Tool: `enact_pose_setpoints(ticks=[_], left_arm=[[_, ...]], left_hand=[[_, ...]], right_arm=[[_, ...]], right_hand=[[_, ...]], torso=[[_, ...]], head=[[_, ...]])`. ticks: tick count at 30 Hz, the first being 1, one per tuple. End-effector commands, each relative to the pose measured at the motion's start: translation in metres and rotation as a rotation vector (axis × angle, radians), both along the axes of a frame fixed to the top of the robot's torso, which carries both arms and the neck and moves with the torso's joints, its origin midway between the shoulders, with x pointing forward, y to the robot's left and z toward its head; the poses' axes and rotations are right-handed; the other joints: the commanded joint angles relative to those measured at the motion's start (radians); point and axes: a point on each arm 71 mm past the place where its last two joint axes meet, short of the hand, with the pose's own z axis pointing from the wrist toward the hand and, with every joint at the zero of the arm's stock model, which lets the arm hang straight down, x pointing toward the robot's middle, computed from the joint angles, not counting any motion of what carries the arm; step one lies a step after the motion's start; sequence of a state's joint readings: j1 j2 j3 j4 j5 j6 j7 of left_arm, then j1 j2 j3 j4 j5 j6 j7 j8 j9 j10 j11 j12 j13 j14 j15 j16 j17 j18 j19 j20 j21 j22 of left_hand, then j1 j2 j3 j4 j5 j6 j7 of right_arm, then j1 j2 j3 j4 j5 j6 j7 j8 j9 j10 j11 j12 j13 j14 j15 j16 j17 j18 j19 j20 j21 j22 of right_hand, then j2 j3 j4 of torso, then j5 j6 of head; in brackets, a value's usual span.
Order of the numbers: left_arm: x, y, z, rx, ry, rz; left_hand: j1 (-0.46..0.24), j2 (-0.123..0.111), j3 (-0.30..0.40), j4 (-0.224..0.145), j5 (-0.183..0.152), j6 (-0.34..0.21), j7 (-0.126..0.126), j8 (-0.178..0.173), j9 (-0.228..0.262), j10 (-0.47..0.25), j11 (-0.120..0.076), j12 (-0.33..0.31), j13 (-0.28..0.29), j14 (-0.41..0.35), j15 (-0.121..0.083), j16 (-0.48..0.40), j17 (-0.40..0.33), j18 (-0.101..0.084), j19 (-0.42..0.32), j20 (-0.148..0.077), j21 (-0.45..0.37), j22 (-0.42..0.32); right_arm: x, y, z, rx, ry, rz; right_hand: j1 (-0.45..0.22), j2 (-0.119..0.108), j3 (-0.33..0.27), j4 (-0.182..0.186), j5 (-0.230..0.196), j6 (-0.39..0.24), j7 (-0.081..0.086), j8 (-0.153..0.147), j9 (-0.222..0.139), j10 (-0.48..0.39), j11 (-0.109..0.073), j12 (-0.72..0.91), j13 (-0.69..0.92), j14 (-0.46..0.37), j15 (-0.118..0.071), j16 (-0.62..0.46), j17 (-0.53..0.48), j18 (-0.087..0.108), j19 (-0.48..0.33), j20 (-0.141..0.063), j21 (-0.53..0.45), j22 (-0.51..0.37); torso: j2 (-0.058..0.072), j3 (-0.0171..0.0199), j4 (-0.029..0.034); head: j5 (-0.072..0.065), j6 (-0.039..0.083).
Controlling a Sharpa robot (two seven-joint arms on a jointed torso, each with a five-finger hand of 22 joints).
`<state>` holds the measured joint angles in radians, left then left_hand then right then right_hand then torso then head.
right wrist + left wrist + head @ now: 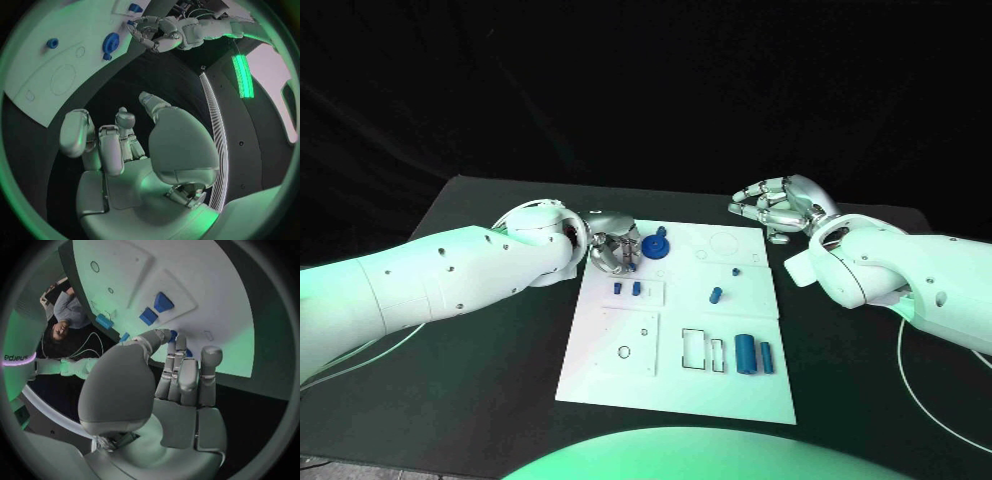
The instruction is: Assemble the parts on the task board
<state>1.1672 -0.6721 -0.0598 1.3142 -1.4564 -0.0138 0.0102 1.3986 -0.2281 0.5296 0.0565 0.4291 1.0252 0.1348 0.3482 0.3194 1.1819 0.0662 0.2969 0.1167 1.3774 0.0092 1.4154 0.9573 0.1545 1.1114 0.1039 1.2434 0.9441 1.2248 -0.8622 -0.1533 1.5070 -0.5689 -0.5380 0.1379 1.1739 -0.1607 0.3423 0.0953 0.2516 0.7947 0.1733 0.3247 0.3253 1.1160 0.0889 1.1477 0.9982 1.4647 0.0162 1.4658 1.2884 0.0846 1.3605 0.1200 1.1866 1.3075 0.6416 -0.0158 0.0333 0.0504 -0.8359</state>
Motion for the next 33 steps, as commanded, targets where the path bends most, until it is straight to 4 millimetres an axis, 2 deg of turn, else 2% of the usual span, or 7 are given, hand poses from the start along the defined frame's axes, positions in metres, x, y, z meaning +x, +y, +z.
enact_pose_setpoints(ticks=[1, 7, 16, 18, 33], left_arm=[[-0.0026, -0.0016, -0.0032, 0.007, 0.033, -0.022], [-0.0013, -0.0005, -0.0030, 0.002, 0.023, -0.016], [-0.0005, -0.0002, -0.0026, -0.004, 0.017, -0.011], [-0.0004, -0.0002, -0.0026, -0.005, 0.017, -0.010], [-0.0005, 0.0006, -0.0020, -0.010, 0.013, -0.006]], left_hand=[[0.000, 0.011, -0.007, -0.002, -0.006, 0.004, -0.001, 0.005, 0.001, 0.006, 0.001, -0.006, 0.001, 0.001, -0.009, 0.000, 0.009, -0.014, 0.000, 0.003, -0.005, -0.001], [-0.001, 0.009, -0.010, -0.001, -0.007, -0.004, 0.002, -0.004, -0.001, 0.002, 0.003, -0.015, 0.002, 0.001, -0.007, 0.001, 0.012, -0.013, -0.005, 0.001, -0.008, -0.007], [-0.007, 0.000, -0.009, 0.004, -0.006, -0.080, 0.009, -0.076, -0.028, 0.007, 0.005, -0.047, 0.011, -0.002, -0.005, 0.002, 0.006, -0.012, -0.008, 0.003, -0.014, -0.012], [-0.009, -0.003, -0.008, 0.005, -0.006, -0.090, 0.009, -0.085, -0.032, 0.008, 0.003, -0.051, 0.013, -0.003, -0.006, 0.003, 0.006, -0.012, -0.008, 0.002, -0.015, -0.012], [-0.017, -0.006, -0.011, 0.011, -0.006, -0.090, 0.009, -0.090, -0.034, 0.010, 0.003, -0.056, 0.015, -0.008, -0.007, 0.000, -0.006, -0.011, -0.011, 0.001, -0.019, -0.017]], right_arm=[[-0.0007, 0.0013, 0.0002, -0.004, -0.005, 0.015], [-0.0008, 0.0009, 0.0002, -0.004, -0.005, 0.014], [-0.0008, 0.0006, 0.0003, -0.004, -0.006, 0.013], [-0.0008, 0.0006, 0.0003, -0.004, -0.006, 0.013], [-0.0007, 0.0002, 0.0003, -0.005, -0.006, 0.013]], right_hand=[[0.008, -0.002, 0.001, 0.006, 0.005, -0.008, 0.000, 0.005, 0.001, -0.002, -0.001, -0.001, 0.000, 0.028, -0.003, -0.005, 0.000, 0.006, -0.002, -0.002, -0.006, 0.043], [0.008, -0.002, 0.001, 0.006, 0.005, -0.008, 0.000, 0.005, 0.001, -0.002, -0.001, -0.001, 0.000, 0.028, -0.003, -0.005, 0.000, 0.006, -0.002, -0.002, -0.006, 0.043], [0.008, -0.002, 0.001, 0.006, 0.005, -0.008, 0.000, 0.005, 0.001, -0.002, -0.001, -0.001, 0.000, 0.028, -0.003, -0.005, 0.000, 0.006, -0.002, -0.002, -0.006, 0.043], [0.013, -0.003, 0.000, 0.013, 0.004, -0.011, -0.001, 0.014, 0.001, -0.002, -0.002, -0.007, -0.012, 0.028, -0.004, -0.005, -0.001, 0.006, -0.002, -0.003, -0.008, 0.044], [0.013, -0.003, 0.000, 0.013, 0.004, -0.011, -0.001, 0.014, 0.001, -0.002, -0.002, -0.007, -0.012, 0.028, -0.004, -0.005, -0.001, 0.006, -0.002, -0.003, -0.008, 0.044]], torso=[[0.000, -0.0002, 0.0004], [0.000, -0.0009, 0.0006], [0.000, -0.0016, 0.0007], [0.000, -0.0017, 0.0008], [0.000, -0.0016, 0.0008]], head=[[-0.002, 0.000], [-0.003, 0.001], [-0.003, 0.000], [-0.003, 0.000], [-0.004, 0.001]])
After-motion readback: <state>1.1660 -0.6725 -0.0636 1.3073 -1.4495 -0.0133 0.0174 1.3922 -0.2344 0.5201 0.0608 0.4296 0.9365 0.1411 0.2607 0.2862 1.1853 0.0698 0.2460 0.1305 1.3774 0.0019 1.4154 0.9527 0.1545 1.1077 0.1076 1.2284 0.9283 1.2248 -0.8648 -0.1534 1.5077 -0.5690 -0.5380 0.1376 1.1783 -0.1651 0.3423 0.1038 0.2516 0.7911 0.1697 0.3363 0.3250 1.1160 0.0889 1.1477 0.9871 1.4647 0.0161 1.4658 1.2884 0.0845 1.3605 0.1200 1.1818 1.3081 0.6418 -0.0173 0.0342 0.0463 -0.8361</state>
